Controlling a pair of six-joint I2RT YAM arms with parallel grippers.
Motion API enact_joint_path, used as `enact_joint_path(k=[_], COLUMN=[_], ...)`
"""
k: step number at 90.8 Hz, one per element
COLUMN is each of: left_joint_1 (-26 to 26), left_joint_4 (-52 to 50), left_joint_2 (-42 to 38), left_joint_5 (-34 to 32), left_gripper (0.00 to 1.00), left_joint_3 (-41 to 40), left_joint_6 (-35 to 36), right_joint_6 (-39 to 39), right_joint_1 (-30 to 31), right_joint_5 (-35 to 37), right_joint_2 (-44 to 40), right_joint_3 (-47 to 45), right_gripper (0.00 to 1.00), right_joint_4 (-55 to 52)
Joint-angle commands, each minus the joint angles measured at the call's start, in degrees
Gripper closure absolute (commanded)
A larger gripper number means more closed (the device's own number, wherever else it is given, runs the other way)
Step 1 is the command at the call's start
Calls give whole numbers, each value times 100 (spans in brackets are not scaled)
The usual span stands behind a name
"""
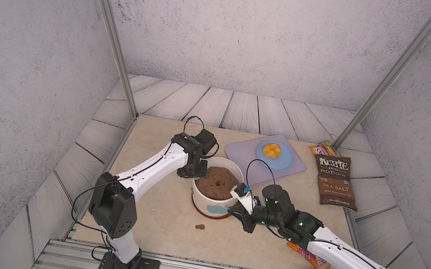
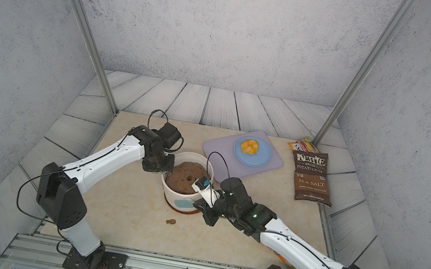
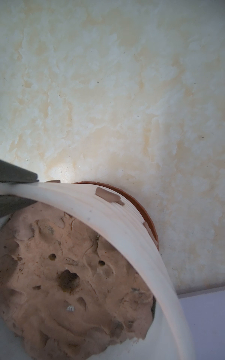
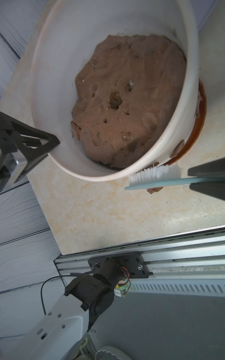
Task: Scrub the dried mud off the ceramic pot
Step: Rotate the pot on the tray.
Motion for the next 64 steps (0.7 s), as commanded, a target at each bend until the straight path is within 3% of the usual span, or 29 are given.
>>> enact_joint_path(k=[1,36,64], left_joint_1=[-23,-23,-23], left_joint_4=[346,238,159], left_joint_2=[353,494,663], left_joint_5=[386,158,299], left_gripper=[100,100,100], left_joint_3=[-127,84,292], left_joint_6=[557,929,1801], right_joint_6=[-209,-246,-249], right_joint_1=[-114,28,159], right_joint_5=[207,-742,-739], right_joint_2=[15,-140,-128], right_joint_3=[-178,-210,267], right_gripper=[100,100,100], right_joint_4=[-451,-720,-553])
